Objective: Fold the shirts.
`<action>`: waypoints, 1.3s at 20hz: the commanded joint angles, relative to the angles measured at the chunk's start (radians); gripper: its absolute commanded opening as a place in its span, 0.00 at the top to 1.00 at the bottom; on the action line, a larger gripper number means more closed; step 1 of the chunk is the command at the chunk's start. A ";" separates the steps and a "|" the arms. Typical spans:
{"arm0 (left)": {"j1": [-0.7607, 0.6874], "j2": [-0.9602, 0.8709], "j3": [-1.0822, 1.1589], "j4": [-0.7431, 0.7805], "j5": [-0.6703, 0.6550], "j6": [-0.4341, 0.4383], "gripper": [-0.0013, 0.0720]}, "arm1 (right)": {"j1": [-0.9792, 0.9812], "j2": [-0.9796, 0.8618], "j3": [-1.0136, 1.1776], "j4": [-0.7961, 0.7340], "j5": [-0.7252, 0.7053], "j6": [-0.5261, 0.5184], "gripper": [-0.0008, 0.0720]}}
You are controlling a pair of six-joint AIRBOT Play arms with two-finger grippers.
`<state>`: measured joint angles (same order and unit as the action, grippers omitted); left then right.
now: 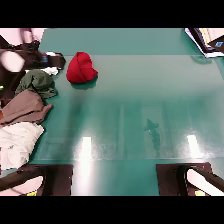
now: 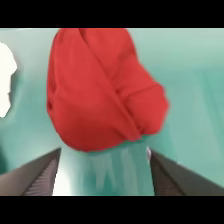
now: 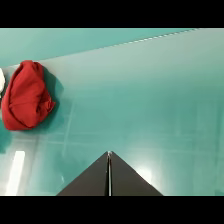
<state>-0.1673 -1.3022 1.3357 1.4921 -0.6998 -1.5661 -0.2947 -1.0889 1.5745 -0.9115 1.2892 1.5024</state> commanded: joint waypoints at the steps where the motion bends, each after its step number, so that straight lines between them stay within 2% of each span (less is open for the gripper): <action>1: 0.001 -0.220 -0.002 0.008 0.187 0.002 0.10 | 0.001 -0.002 0.000 0.002 0.026 0.001 0.96; 5: 0.001 -0.341 -0.002 -0.017 0.261 0.002 0.10 | 0.001 -0.002 0.000 0.001 0.039 0.000 0.96; 9: 0.001 -0.357 -0.002 -0.017 0.312 0.002 0.11 | 0.001 -0.002 0.000 0.001 0.039 0.000 0.96; 10: 0.001 -0.358 -0.002 -0.021 0.324 0.002 0.17 | 0.001 -0.002 0.000 0.001 0.039 0.000 0.96; 11: 0.001 -0.361 -0.002 -0.023 0.328 0.002 0.47 | 0.001 -0.002 0.000 0.001 0.039 0.000 0.96; 12: 0.001 -0.365 -0.002 -0.024 0.330 0.002 0.65 | 0.001 -0.002 0.000 0.002 0.041 0.001 0.96; 13: 0.001 -0.366 -0.002 -0.023 0.328 0.002 0.66 | 0.001 -0.002 0.000 0.002 0.045 0.000 0.96; 15: 0.001 -0.359 0.016 -0.027 0.297 0.002 0.94 | 0.001 -0.002 0.000 0.002 0.053 0.000 0.96; 18: 0.001 -0.304 0.145 -0.029 0.167 0.013 0.95 | 0.001 0.000 0.001 0.004 0.049 0.001 0.96; 22: -0.025 -0.113 0.389 -0.073 0.011 0.140 0.95 | -0.005 0.000 0.001 0.143 0.013 0.000 0.96; 26: -0.121 0.083 0.506 -0.278 -0.244 0.320 0.95 | -0.006 0.000 0.001 0.266 -0.080 0.000 0.96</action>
<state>-0.2337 -1.3422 1.7557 1.3556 -0.7498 -1.3804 -0.2989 -1.0904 1.5745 -0.7414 1.2724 1.5032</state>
